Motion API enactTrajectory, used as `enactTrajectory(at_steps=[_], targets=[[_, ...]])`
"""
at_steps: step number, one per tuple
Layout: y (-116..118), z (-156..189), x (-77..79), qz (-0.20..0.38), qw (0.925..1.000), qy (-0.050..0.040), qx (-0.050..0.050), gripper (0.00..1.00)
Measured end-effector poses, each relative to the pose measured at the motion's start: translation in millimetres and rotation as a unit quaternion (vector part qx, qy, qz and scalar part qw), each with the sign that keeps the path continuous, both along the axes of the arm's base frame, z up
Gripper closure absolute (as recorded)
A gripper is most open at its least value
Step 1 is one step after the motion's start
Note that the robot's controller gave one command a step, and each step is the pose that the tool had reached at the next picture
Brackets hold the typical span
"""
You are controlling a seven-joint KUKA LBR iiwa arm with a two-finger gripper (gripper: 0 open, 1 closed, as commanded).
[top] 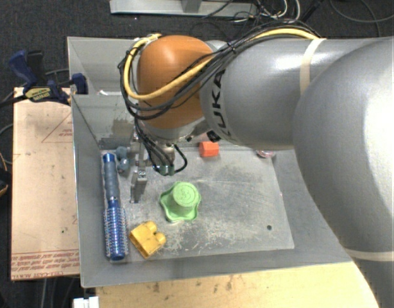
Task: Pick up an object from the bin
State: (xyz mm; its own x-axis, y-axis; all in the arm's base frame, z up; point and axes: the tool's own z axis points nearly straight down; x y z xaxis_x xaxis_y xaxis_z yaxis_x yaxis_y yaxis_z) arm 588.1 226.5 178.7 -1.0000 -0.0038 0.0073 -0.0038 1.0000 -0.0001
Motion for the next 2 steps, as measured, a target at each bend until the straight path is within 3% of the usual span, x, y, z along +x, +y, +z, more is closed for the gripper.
enactTrajectory(at_steps=[1, 2], targets=[[-4.5, -79.7, -35.3, 0.101, 0.9948, -0.0101, 0.004, 0.00], [5.5, -88.4, -53.3, 0.178, 0.9840, -0.0097, 0.000, 0.00]])
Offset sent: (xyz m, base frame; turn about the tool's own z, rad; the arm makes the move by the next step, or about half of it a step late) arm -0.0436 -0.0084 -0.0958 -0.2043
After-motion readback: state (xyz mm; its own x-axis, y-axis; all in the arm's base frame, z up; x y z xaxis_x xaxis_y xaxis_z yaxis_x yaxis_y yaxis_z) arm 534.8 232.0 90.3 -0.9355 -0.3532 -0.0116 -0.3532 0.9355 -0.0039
